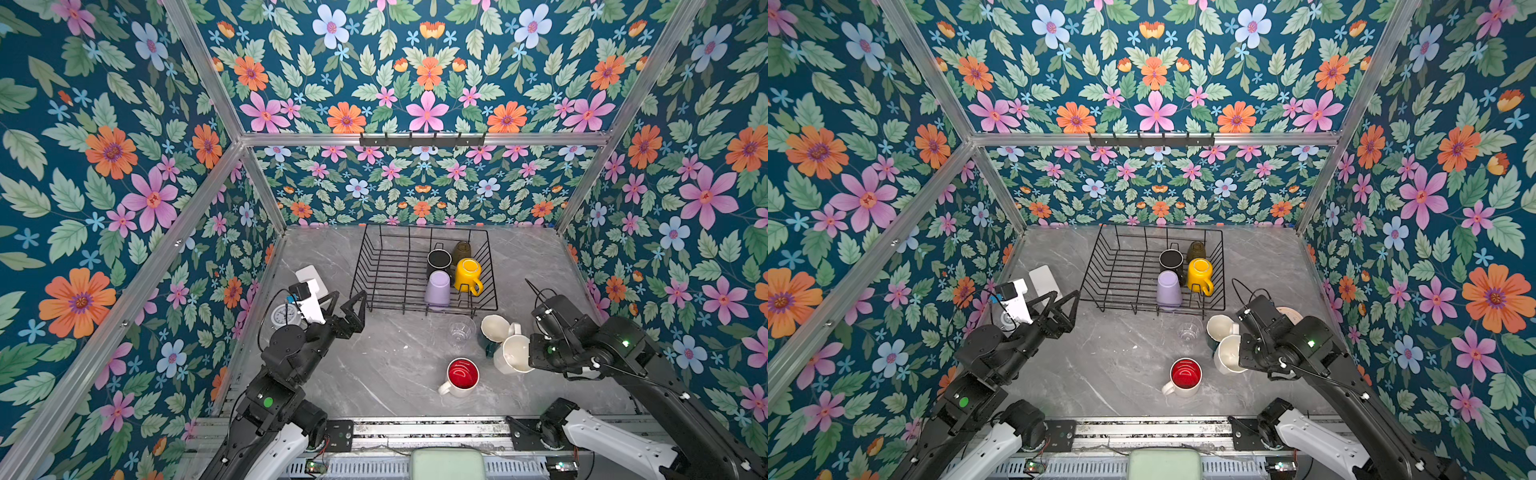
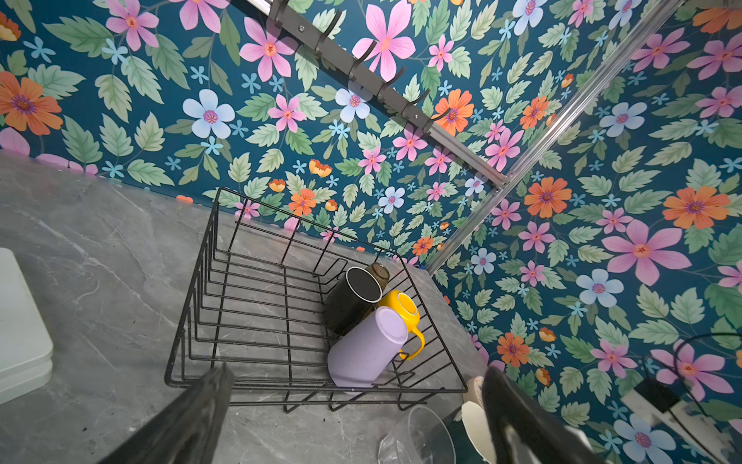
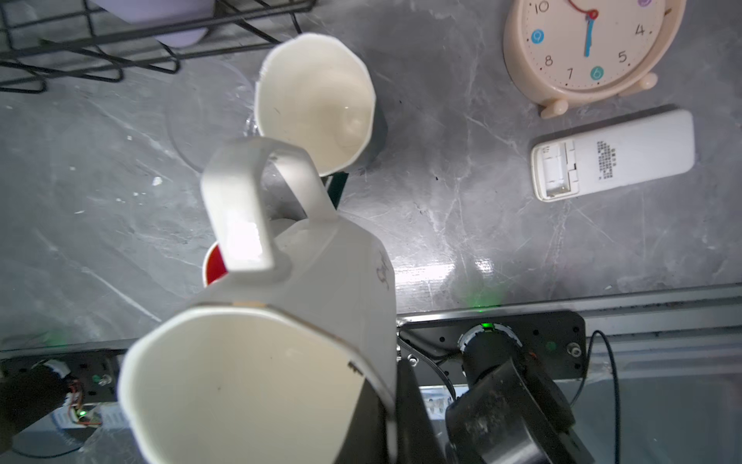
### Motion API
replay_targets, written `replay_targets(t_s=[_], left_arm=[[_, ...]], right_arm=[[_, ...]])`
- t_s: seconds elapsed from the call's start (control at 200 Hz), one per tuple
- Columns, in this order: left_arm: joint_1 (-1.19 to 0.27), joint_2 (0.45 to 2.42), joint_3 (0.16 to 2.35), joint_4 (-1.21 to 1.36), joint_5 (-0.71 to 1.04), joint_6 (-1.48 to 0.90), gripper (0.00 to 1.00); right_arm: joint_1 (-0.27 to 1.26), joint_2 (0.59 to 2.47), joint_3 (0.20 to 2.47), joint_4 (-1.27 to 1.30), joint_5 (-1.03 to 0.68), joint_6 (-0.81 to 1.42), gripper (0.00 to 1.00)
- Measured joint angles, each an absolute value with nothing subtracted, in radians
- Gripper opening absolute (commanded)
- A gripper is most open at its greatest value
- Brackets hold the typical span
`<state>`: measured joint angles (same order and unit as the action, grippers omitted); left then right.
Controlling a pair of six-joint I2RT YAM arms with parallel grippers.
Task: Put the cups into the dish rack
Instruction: 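Lift the white mug and tip it sideways toward the left gripper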
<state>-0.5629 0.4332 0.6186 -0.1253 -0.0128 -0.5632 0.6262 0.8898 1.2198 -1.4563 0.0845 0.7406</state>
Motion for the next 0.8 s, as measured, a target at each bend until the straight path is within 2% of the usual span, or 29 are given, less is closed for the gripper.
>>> replay_targets(t_s=[0.195,0.39,0.8], left_arm=[[-0.563,0.432,0.595,-0.080,0.027,-0.578,0.98],[-0.563,0.438,0.545,0.009,0.118,-0.605,0.98],[-0.563,0.542,0.430,0.371,0.509,-0.742,0.97]], right_arm=[[0.627,0.923,1.290,-1.426,0.049,0.698,0.00],[0.626,0.990,1.301,-1.288,-0.051,0.654,0.00],[0.627,1.090,1.332,-0.975,-0.288,0.599,0.00]])
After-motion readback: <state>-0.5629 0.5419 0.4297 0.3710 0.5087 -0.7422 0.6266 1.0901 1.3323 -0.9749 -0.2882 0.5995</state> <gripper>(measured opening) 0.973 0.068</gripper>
